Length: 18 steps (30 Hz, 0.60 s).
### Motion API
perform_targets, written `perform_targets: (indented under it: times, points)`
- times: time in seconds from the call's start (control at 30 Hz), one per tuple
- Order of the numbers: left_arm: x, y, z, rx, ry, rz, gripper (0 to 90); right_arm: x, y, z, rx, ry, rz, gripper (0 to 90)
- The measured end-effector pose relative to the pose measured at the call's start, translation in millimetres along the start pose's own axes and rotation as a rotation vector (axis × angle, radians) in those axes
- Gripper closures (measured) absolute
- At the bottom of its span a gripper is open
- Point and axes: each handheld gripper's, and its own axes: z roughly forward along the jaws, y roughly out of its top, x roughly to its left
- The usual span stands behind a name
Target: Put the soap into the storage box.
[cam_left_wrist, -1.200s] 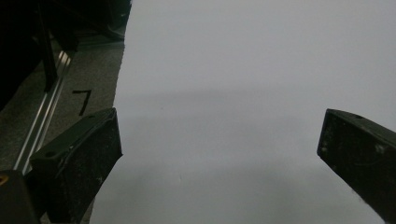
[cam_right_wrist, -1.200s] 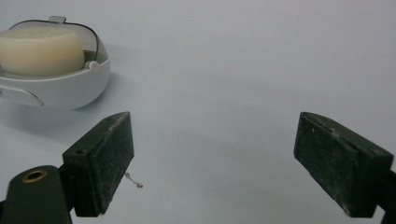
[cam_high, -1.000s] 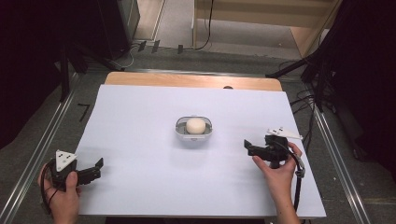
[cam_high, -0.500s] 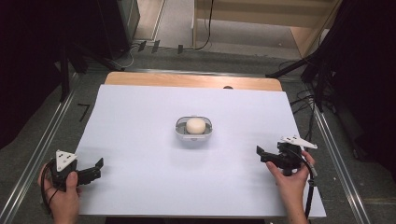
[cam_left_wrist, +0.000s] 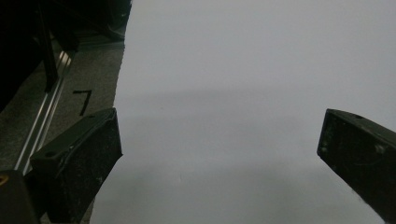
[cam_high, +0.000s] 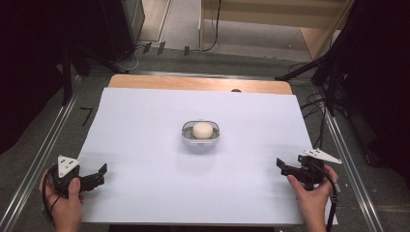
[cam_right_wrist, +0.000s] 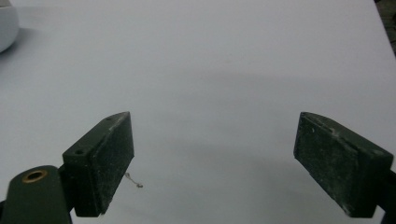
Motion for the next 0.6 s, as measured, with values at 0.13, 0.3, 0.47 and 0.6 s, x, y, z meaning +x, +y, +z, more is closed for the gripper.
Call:
perform_targets:
  times: [0.13, 0.3, 0.47, 0.6]
  points:
    - [0.1, -0.1, 0.1, -0.003, -0.001, -0.003, 0.3, -8.3, -5.2, -5.3, -0.003, -0.013, 0.007, 12.5]
    - [0.1, 0.0, 0.1, -0.001, 0.000, -0.002, 0.3, -19.0, -11.7, -12.3, -0.003, -0.031, 0.016, 12.5]
    - [0.0, 0.0, 0.1, 0.000, 0.000, -0.002, 0.3, -30.3, -19.1, -20.7, -0.007, -0.050, 0.028, 12.5]
    - [-0.1, -0.1, 0.0, -0.002, 0.002, -0.002, 0.3, -38.6, -24.3, -28.0, -0.009, -0.062, 0.039, 12.5]
